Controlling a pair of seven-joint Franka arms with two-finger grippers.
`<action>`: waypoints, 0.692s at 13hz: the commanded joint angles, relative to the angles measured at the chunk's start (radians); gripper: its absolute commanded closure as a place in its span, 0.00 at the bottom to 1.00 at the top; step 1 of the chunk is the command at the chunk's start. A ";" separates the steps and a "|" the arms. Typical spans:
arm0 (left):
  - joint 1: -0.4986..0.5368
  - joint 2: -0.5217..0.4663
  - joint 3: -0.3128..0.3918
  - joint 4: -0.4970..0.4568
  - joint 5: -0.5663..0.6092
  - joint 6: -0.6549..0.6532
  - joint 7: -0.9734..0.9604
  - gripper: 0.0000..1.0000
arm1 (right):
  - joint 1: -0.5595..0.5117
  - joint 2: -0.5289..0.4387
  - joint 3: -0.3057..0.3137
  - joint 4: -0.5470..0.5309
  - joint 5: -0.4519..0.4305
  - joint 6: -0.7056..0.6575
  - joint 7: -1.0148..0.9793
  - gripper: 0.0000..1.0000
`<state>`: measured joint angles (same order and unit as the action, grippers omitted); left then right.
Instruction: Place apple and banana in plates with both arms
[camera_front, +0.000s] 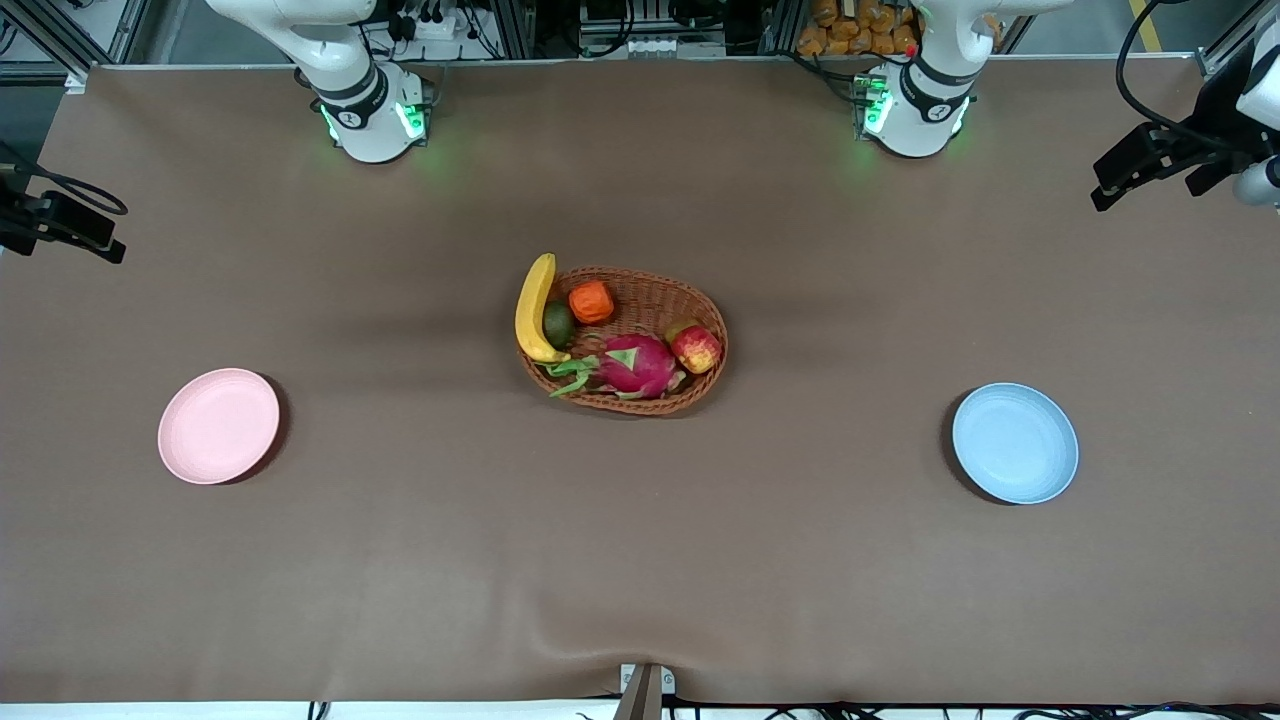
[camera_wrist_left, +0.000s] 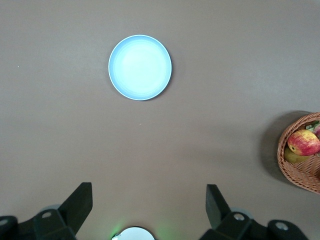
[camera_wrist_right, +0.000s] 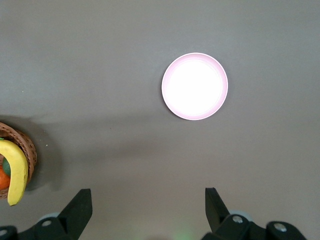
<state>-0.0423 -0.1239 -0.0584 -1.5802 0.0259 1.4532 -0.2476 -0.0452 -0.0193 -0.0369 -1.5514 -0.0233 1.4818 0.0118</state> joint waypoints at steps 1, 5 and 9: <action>-0.008 0.000 0.005 0.017 0.019 -0.017 0.016 0.00 | -0.005 0.001 0.006 0.017 -0.006 -0.005 -0.010 0.00; -0.005 0.003 0.003 0.031 0.019 -0.017 0.014 0.00 | -0.002 0.004 0.006 0.017 -0.006 0.003 -0.009 0.00; -0.036 0.056 -0.003 0.020 0.003 -0.013 0.014 0.00 | -0.002 0.010 0.006 0.011 -0.006 0.003 -0.009 0.00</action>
<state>-0.0585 -0.1134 -0.0604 -1.5749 0.0259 1.4505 -0.2446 -0.0440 -0.0180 -0.0347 -1.5509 -0.0232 1.4889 0.0115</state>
